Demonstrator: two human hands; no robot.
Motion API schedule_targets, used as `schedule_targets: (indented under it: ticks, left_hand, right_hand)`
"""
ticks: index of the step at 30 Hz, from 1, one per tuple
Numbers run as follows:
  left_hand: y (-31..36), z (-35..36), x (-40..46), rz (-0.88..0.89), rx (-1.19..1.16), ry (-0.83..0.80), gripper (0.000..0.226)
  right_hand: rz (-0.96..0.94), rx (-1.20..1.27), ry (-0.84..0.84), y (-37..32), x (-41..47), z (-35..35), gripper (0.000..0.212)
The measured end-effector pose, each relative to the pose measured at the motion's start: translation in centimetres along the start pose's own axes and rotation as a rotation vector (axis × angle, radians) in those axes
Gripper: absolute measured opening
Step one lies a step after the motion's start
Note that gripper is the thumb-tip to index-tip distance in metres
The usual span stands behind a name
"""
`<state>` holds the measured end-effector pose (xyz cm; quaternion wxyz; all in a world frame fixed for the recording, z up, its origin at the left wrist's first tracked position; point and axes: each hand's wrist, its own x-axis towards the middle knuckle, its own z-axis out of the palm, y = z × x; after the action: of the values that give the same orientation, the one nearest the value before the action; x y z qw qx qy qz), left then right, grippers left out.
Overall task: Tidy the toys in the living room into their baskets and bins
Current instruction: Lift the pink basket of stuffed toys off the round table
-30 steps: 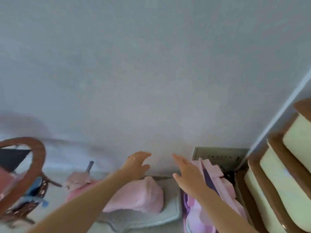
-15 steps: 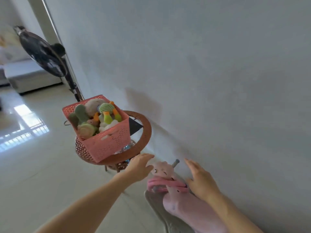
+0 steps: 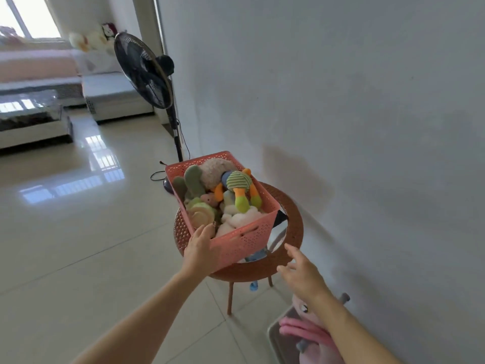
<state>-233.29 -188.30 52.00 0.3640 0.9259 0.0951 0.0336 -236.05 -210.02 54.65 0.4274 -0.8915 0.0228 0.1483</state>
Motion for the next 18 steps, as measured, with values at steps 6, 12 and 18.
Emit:
schedule_targets:
  ticks: [6, 12, 18]
  left_hand:
    - [-3.3, 0.0, 3.1, -0.315, -0.308, 0.071, 0.036]
    - [-3.0, 1.6, 6.3, -0.466, -0.4, 0.102, 0.053]
    - [-2.4, 4.0, 8.5, -0.78, -0.676, 0.232, 0.05]
  right_hand:
    - [0.091, 0.189, -0.014, -2.8, 6.7, 0.8, 0.052]
    - [0.264, 0.346, -0.008, -2.3, 15.5, -0.3, 0.062]
    - [0.428, 0.442, -0.098, -0.1, 23.4, -0.7, 0.065]
